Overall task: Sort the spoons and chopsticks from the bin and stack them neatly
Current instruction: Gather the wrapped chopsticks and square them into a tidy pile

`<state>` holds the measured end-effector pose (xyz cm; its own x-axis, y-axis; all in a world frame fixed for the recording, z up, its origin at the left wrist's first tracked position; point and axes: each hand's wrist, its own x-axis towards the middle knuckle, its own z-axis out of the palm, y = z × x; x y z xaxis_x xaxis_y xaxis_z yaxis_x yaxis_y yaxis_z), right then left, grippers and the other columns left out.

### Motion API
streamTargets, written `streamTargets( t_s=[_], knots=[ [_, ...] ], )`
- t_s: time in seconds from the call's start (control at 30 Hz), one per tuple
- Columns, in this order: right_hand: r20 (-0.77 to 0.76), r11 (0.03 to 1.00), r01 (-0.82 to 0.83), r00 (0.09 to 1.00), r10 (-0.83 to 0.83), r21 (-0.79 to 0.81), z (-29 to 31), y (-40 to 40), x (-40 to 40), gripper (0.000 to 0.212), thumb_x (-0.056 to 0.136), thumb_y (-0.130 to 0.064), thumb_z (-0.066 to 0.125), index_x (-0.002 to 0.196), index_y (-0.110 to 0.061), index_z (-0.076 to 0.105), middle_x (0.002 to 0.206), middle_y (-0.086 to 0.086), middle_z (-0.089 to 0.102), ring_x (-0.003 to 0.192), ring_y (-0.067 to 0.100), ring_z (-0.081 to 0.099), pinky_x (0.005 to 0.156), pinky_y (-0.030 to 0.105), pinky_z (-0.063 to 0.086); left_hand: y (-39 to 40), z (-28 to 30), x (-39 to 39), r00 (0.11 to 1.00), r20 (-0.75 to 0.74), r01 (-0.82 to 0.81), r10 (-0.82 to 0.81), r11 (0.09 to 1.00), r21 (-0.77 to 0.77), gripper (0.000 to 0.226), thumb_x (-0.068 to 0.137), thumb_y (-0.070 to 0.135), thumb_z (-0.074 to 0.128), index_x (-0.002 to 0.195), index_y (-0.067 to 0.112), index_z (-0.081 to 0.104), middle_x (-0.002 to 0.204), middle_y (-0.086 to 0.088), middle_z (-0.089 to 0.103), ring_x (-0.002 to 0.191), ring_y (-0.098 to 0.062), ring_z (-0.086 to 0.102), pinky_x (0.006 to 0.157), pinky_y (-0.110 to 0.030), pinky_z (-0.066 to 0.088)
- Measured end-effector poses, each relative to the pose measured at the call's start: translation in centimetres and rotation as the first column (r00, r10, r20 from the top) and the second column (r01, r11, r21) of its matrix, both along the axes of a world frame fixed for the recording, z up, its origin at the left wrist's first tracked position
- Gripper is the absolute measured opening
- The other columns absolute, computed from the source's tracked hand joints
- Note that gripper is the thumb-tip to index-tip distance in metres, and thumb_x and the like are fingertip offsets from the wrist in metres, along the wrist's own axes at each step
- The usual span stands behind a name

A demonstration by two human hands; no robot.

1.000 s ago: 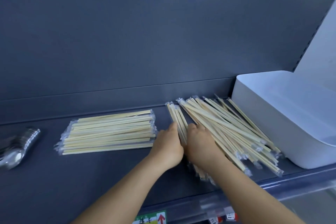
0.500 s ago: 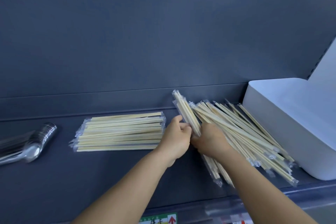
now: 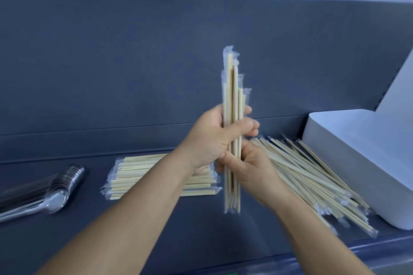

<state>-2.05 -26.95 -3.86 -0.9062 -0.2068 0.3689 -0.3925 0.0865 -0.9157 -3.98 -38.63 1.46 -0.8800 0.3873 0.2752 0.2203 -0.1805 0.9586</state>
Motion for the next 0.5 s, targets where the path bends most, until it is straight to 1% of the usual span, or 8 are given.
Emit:
streamTargets(
  t_s=[0.07, 0.13, 0.17, 0.23, 0.27, 0.3, 0.4, 0.5],
  knots=[
    [0.03, 0.999, 0.002, 1.0, -0.004, 0.051, -0.8, -0.1, 0.2, 0.012, 0.082, -0.032, 0.066, 0.075, -0.022, 0.066, 0.071, -0.002, 0.07, 0.068, 0.006, 0.064, 0.068, 0.019, 0.052, -0.3, -0.6, 0.1, 1.0, -0.013, -0.007, 0.007, 1.0, -0.007, 0.031, 0.074, 0.022, 0.069, 0.104, 0.015, 0.06, 0.086, -0.003, 0.072, 0.09, -0.021, 0.07, 0.078, -0.035, 0.058],
    [0.075, 0.998, 0.014, 0.997, -0.019, 0.065, -1.7, -0.2, 0.5, 0.015, 0.076, -0.04, 0.069, 0.078, -0.025, 0.069, 0.079, 0.005, 0.071, 0.076, 0.011, 0.066, 0.074, 0.029, 0.054, -0.6, -1.1, 0.4, 1.0, -0.018, -0.007, 0.007, 1.0, -0.022, 0.027, 0.075, 0.02, 0.072, 0.099, 0.016, 0.061, 0.087, -0.007, 0.072, 0.089, -0.023, 0.07, 0.082, -0.038, 0.057],
    [0.095, 0.998, 0.014, 0.995, -0.02, 0.064, -2.0, -0.3, 0.6, 0.019, 0.074, -0.042, 0.07, 0.081, -0.024, 0.069, 0.083, 0.009, 0.071, 0.079, 0.015, 0.066, 0.078, 0.036, 0.053, -0.6, -1.3, 0.6, 1.0, -0.021, -0.005, 0.004, 1.0, -0.027, 0.023, 0.077, 0.017, 0.073, 0.097, 0.015, 0.062, 0.086, -0.008, 0.073, 0.087, -0.023, 0.07, 0.082, -0.037, 0.057],
    [0.124, 0.999, 0.003, 0.992, -0.009, 0.048, -2.5, -0.5, 0.9, 0.027, 0.074, -0.041, 0.071, 0.087, -0.019, 0.07, 0.089, 0.014, 0.071, 0.085, 0.025, 0.066, 0.083, 0.041, 0.052, -0.6, -1.8, 0.7, 1.0, -0.019, -0.008, 0.008, 1.0, -0.028, 0.014, 0.081, 0.011, 0.072, 0.092, 0.015, 0.063, 0.081, -0.009, 0.072, 0.081, -0.023, 0.07, 0.074, -0.032, 0.058],
    [0.13, 0.999, 0.0, 0.992, -0.006, 0.044, -2.7, -0.6, 1.0, 0.029, 0.074, -0.04, 0.071, 0.089, -0.016, 0.069, 0.09, 0.015, 0.07, 0.087, 0.029, 0.066, 0.083, 0.04, 0.052, -0.5, -2.0, 0.8, 1.0, -0.02, -0.02, 0.02, 1.0, -0.022, 0.012, 0.082, 0.009, 0.072, 0.088, 0.015, 0.064, 0.077, -0.007, 0.072, 0.077, -0.022, 0.07, 0.069, -0.029, 0.057],
    [0.132, 0.999, 0.0, 0.991, -0.007, 0.048, -2.8, -0.7, 1.1, 0.03, 0.074, -0.04, 0.071, 0.089, -0.014, 0.069, 0.091, 0.016, 0.07, 0.087, 0.028, 0.066, 0.081, 0.037, 0.053, -0.4, -2.2, 0.9, 0.999, -0.032, -0.037, 0.036, 0.999, -0.016, 0.01, 0.082, 0.009, 0.072, 0.085, 0.014, 0.064, 0.073, -0.005, 0.071, 0.072, -0.02, 0.07, 0.064, -0.027, 0.056],
    [0.136, 0.999, -0.013, 0.991, 0.008, 0.034, -2.8, -0.9, 1.2, 0.029, 0.074, -0.037, 0.071, 0.085, -0.01, 0.07, 0.086, 0.012, 0.072, 0.081, 0.016, 0.067, 0.073, 0.02, 0.053, -0.4, -2.2, 1.2, 0.994, -0.078, -0.075, 0.076, 0.997, 0.011, 0.008, 0.083, 0.013, 0.071, 0.081, 0.012, 0.063, 0.067, -0.003, 0.07, 0.064, -0.018, 0.07, 0.057, -0.025, 0.054],
    [0.161, 0.998, -0.059, 0.985, 0.06, -0.009, -3.0, -1.2, 1.5, 0.026, 0.076, -0.031, 0.07, 0.079, -0.005, 0.07, 0.078, 0.009, 0.071, 0.077, 0.014, 0.067, 0.073, 0.019, 0.052, -0.8, -2.4, 1.5, 0.99, -0.115, -0.084, 0.085, 0.996, 0.008, 0.01, 0.081, 0.02, 0.071, 0.079, 0.014, 0.064, 0.067, -0.004, 0.071, 0.063, -0.019, 0.07, 0.055, -0.026, 0.055]
  ],
)
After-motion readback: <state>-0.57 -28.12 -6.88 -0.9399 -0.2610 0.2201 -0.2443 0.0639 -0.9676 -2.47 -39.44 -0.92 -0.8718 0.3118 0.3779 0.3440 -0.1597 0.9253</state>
